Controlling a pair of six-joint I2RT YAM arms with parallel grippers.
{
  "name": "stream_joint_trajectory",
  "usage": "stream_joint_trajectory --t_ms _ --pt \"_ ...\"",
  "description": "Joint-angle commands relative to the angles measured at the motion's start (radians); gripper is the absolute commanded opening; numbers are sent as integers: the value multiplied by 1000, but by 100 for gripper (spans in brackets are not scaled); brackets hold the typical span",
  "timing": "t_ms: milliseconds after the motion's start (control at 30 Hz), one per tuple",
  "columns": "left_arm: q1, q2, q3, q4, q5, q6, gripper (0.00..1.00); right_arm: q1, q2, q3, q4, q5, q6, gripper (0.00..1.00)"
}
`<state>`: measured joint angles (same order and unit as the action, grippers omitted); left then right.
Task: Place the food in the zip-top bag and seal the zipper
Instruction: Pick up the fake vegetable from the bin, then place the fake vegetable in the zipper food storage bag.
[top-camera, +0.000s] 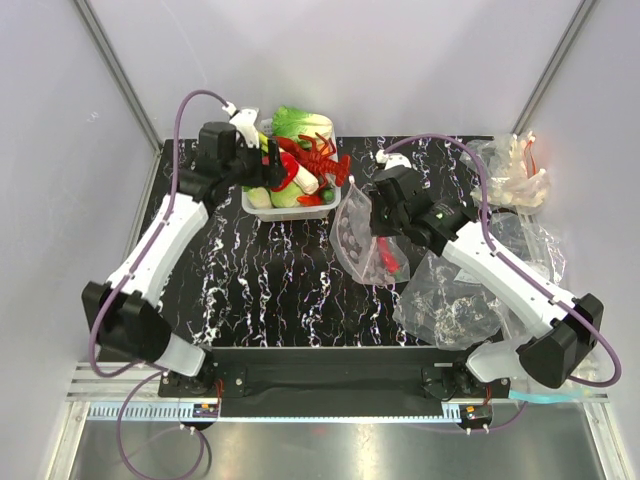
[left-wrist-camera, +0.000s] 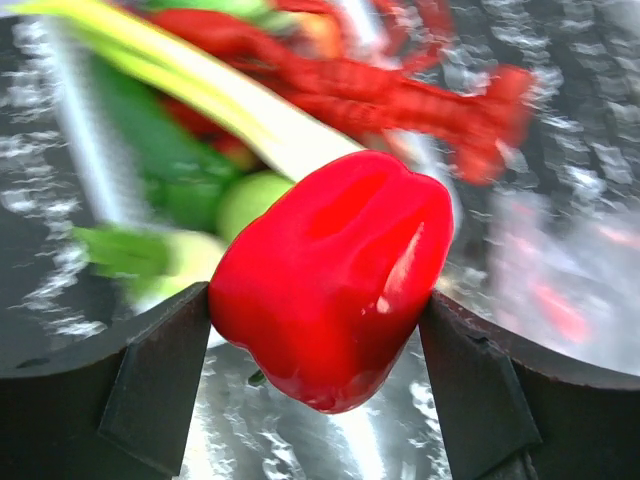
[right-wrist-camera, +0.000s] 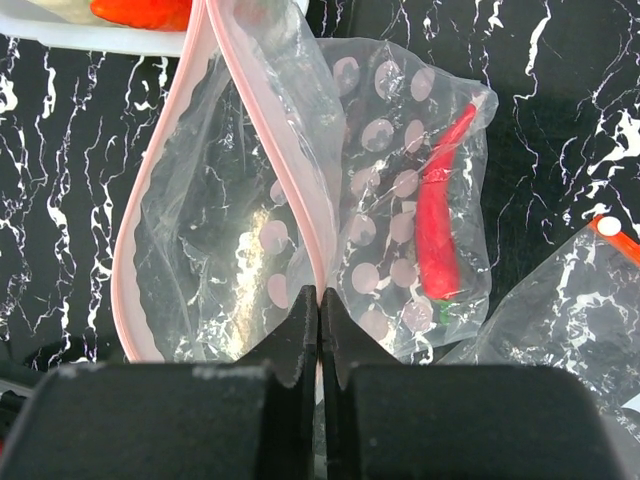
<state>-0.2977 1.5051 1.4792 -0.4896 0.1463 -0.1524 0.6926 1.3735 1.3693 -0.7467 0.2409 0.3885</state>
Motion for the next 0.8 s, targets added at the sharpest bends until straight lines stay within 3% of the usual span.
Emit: stream_joint_trajectory --t_ms 0,133,300,433,600,767 --pt "-53 -132 -77 155 163 -110 49 -8 2 59 20 -17 3 0" --pt "-135 -223 -196 247 240 -190 49 -7 10 76 14 -15 3 0" --pt "-274 -272 -232 260 222 -216 48 -7 21 82 12 -29 10 0" --pt "-365 -249 -234 253 181 -239 47 -7 10 74 21 -34 24 0" --pt "-389 -174 -235 249 156 -246 46 -8 2 79 15 -41 32 0" --pt "-414 -69 -149 88 6 -181 45 -7 -14 76 12 -32 36 0"
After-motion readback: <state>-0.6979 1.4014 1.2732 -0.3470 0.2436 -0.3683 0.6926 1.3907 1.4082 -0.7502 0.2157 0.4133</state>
